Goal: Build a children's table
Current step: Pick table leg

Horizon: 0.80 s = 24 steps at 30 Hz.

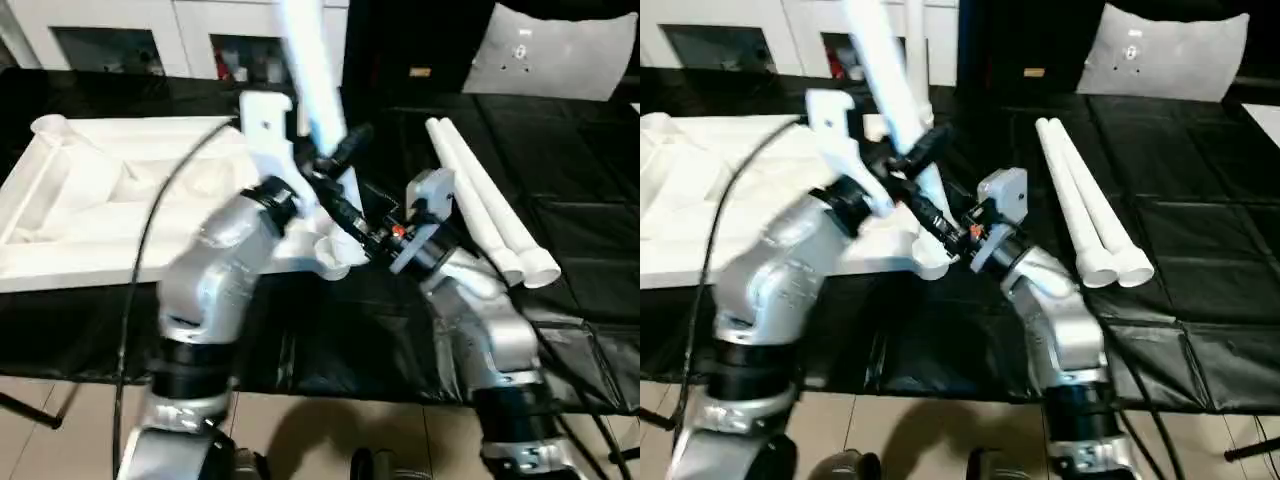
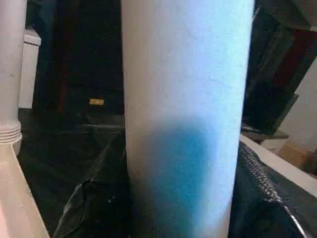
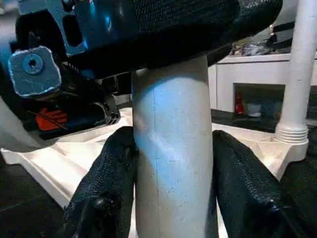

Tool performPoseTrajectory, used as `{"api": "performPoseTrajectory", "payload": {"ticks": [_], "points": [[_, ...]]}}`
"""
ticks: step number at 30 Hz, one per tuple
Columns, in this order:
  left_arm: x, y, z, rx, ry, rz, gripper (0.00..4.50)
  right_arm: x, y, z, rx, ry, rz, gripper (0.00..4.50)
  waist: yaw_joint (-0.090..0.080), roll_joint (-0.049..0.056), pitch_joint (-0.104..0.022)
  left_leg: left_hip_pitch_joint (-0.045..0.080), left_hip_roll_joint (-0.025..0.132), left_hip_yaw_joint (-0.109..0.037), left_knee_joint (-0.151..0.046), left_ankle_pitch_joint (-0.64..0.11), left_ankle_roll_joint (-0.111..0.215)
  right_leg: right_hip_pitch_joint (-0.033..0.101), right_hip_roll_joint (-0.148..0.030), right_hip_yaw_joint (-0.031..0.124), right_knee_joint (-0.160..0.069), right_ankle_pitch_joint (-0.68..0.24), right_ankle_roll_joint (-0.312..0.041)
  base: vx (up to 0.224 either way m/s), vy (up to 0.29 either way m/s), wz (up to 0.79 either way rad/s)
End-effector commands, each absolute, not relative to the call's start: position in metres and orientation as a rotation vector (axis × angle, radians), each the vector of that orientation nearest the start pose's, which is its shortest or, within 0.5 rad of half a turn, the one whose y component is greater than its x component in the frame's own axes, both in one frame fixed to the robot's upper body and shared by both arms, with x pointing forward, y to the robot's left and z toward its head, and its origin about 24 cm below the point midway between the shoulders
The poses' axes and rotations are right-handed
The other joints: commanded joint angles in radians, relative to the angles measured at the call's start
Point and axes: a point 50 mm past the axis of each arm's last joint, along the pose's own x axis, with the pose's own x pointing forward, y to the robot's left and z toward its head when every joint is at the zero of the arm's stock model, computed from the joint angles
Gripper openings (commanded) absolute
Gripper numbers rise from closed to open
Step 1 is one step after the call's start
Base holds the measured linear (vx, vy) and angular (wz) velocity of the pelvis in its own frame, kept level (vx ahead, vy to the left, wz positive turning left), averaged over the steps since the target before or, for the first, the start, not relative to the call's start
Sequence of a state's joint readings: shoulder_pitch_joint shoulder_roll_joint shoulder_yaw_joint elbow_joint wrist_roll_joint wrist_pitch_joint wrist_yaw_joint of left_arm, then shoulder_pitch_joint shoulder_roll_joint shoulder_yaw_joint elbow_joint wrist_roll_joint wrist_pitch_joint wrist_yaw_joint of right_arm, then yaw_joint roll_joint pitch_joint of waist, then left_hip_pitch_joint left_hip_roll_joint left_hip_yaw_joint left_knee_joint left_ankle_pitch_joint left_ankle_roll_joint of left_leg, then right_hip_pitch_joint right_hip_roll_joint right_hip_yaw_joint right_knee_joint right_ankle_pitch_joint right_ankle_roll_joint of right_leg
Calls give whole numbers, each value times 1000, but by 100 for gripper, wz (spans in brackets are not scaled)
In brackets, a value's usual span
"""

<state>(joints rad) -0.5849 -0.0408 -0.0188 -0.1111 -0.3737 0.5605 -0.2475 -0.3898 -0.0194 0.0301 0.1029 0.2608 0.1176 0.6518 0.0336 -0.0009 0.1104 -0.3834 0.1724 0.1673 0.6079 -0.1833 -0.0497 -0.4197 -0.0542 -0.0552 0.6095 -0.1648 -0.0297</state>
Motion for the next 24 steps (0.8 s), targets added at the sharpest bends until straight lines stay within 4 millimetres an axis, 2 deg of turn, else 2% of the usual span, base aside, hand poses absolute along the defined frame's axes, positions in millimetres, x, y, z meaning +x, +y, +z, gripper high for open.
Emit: {"api": "performPoseTrajectory", "payload": {"ticks": [1,13,14,15,17,18,24], "points": [[310,49,182,-269,-111,-684,195,307,-88,119,155,-222,777,186,-1,-7,-84,4,42,-11,-64,-136,78,63,-73,46,-85,-286,-153,0,0,0],[314,53,182,-303,-99,-638,191,309,-88,118,143,-240,754,186,-5,-7,-79,4,43,-12,-65,-149,85,61,-72,45,-86,-285,-159,0,0,0],[315,54,182,-299,-100,-631,191,309,-88,118,151,-236,753,186,-5,-4,-80,5,43,-13,-66,-149,84,61,-72,45,-85,-284,-160,0,0,0],[317,57,182,-300,-98,-621,191,310,-88,119,140,-240,750,242,-6,-5,-80,5,43,-13,-66,-151,83,61,-71,45,-86,-283,-160,0,0,0],[322,64,183,-297,-100,-595,191,309,-87,120,213,-223,801,242,-6,-5,-80,6,41,-12,-66,-152,83,61,-70,45,-86,-280,-159,0,0,0],[324,69,183,-295,-99,-582,191,309,-88,122,225,-225,816,266,-5,-5,-80,7,42,-14,-66,-155,87,63,-71,45,-85,-282,-159,0,0,0],[333,87,184,-284,-85,-581,191,307,-97,126,241,-200,884,310,-5,-4,-83,6,39,-13,-65,-134,90,66,-69,44,-82,-252,-161,0,0,0]]}}
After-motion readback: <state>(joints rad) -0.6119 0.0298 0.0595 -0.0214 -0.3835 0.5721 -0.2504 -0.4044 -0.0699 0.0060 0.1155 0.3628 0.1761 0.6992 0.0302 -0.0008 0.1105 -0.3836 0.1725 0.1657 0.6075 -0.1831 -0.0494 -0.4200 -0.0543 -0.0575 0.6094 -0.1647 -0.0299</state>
